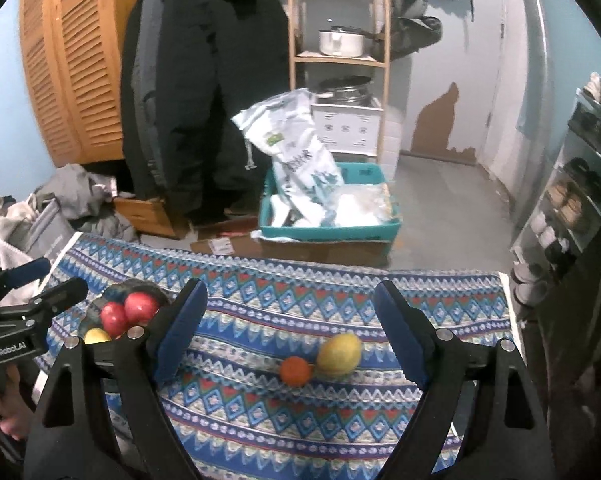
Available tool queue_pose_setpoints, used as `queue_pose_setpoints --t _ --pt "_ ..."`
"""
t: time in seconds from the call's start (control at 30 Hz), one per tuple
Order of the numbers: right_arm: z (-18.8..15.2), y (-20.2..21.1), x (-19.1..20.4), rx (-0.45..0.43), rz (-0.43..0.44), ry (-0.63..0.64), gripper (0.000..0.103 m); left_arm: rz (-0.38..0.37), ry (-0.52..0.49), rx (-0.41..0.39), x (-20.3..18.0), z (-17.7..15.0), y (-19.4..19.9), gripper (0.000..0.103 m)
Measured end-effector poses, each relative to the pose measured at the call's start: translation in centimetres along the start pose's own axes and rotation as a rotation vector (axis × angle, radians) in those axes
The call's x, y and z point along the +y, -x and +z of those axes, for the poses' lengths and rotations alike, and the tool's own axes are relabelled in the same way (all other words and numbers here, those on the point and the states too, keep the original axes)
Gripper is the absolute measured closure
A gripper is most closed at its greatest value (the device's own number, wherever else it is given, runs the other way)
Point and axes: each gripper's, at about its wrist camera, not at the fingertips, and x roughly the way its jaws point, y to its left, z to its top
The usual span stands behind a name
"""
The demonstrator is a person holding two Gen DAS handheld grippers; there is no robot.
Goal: Organize fruits
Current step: 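Move the right tool toward the mango while the left tool approaches the small orange, then close the right tool on the mango while the left tool closes on the small orange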
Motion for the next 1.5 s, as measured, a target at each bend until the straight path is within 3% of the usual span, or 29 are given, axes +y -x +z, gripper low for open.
queue_pose_setpoints --t 0.43,0.63,0.9,1.5 --pt "-1.1 0.7 -3.3 0.011 -0.045 -0.031 0.018 -0.016 -0.066 0.014 -3.8 0.3 -0.9 0.016" --pt "-1.7 -1.0 -4.2 0.057 -0.049 -0.038 0.017 -0.017 -0.067 0.059 -4.4 0.2 -3.3 0.016" --pt "-3.6 -6.7 -5.4 0.195 -0.061 -0.04 0.017 0.018 -0.042 0.155 -3.9 -0.9 -8.3 0.016" --pt "-7.6 -19.1 -7.0 0.472 0.002 -0.143 0.017 -0.007 -0.053 0.345 -5.0 -4.2 -18.1 0.016"
